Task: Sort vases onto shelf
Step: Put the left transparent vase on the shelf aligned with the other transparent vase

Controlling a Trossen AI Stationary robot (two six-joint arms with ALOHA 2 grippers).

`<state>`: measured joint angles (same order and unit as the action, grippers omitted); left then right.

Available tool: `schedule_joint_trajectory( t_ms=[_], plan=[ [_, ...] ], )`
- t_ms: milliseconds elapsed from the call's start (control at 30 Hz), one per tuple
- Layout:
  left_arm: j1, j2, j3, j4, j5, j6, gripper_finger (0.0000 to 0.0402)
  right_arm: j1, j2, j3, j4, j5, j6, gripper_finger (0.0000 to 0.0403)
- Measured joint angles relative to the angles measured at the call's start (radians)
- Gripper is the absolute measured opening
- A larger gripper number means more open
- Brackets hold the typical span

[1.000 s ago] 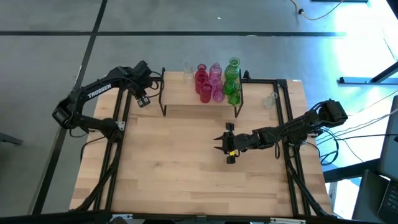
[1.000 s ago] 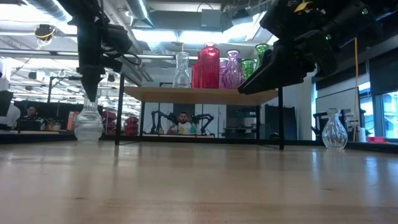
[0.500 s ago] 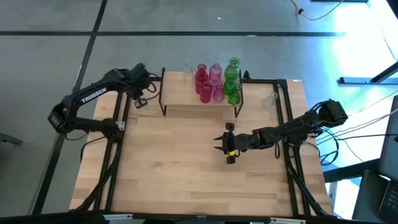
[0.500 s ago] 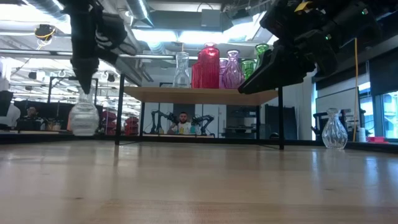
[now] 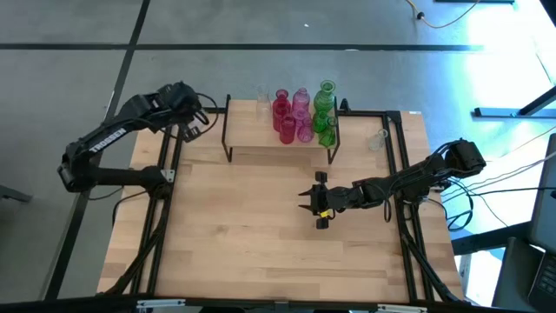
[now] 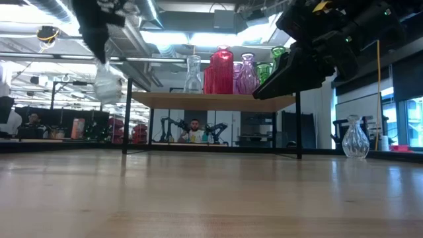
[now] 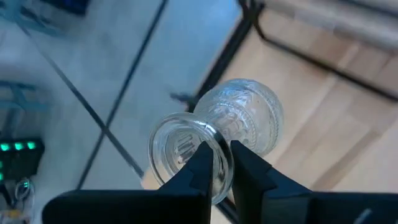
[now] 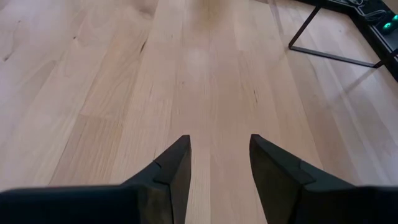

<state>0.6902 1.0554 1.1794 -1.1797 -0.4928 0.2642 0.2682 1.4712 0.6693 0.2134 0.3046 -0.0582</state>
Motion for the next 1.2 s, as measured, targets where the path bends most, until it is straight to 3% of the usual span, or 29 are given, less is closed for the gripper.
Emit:
schedule_joint_trajectory(
  t_ms=[467, 633, 1200],
  plan=[
    [-0.158, 0.022, 0.267, 0.010, -0.031, 0.004, 0.0028, 0.000, 0.000, 0.000, 0.001, 0.001, 0.000, 0.0147],
    [-0.231, 0.096, 0.322, 0.019, -0.081, 0.003, 0.0028, 0.000, 0.000, 0.000, 0.002, 0.002, -0.003, 0.0147],
    [-0.447, 0.356, 0.516, 0.014, -0.104, 0.069, 0.0028, 0.000, 0.000, 0.000, -0.005, 0.002, 0.000, 0.0147]
  ],
)
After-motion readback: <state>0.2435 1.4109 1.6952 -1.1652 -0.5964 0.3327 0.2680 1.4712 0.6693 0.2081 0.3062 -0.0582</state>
